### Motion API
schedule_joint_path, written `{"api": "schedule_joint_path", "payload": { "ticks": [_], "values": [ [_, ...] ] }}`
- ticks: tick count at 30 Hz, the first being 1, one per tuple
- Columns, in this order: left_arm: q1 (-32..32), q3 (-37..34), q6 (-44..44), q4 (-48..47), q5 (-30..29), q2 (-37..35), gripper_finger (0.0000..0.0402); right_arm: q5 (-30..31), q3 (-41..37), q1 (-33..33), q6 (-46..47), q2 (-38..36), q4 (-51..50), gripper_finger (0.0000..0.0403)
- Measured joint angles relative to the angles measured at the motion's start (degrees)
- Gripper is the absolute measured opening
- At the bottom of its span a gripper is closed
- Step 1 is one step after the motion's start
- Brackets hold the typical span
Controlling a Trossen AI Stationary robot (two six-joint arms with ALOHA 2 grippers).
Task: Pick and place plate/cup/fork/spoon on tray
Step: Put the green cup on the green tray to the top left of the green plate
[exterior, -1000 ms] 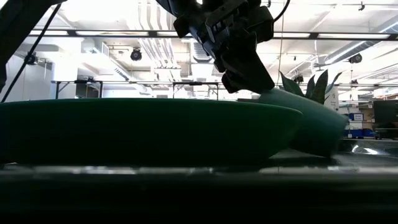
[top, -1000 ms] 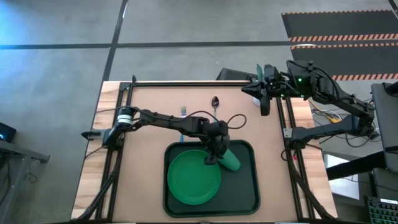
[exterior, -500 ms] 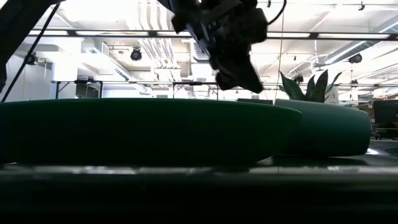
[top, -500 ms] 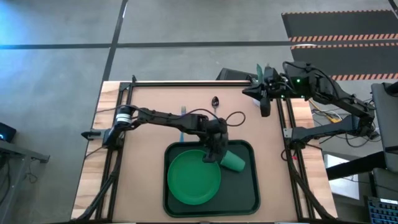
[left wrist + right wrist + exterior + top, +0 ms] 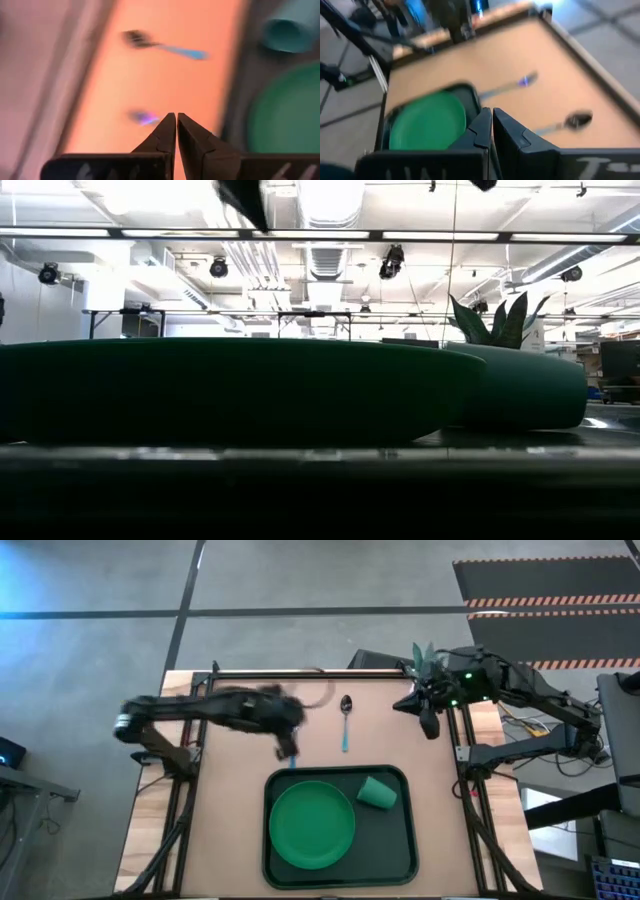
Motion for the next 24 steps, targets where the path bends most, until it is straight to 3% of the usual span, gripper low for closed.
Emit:
{"api": "schedule_joint_path", "payload": {
  "ticks": [3, 6, 12, 19, 24],
  "values": [
    [-0.68, 0.00, -8.81, -8.11, -10.54, -7.21, 0.0000, 0.06, 0.00, 1.07, 1.34, 2.42, -4.80, 0.0008],
    [-0.87, -0.02, -16.00, -12.97, -16.32, -13.44, 0.0000, -1.08, 0.00, 2.71, 2.15, 5.98, -8.30, 0.0008],
    [-0.85, -0.09, -17.65, -13.43, -17.55, -20.61, 0.0000, -10.73, 0.29, 3.06, 1.95, 15.42, -16.07, 0.0008],
    [-0.85, -1.78, -16.24, -13.36, -17.49, -21.60, 0.0000, -10.26, 9.16, 3.94, -8.48, 32.60, -35.56, 0.0008],
    [-0.85, -5.64, -16.19, -13.16, -16.78, -21.57, 0.0000, -10.73, 20.88, 4.17, -16.78, 42.65, -36.99, 0.0008]
  ]
}}
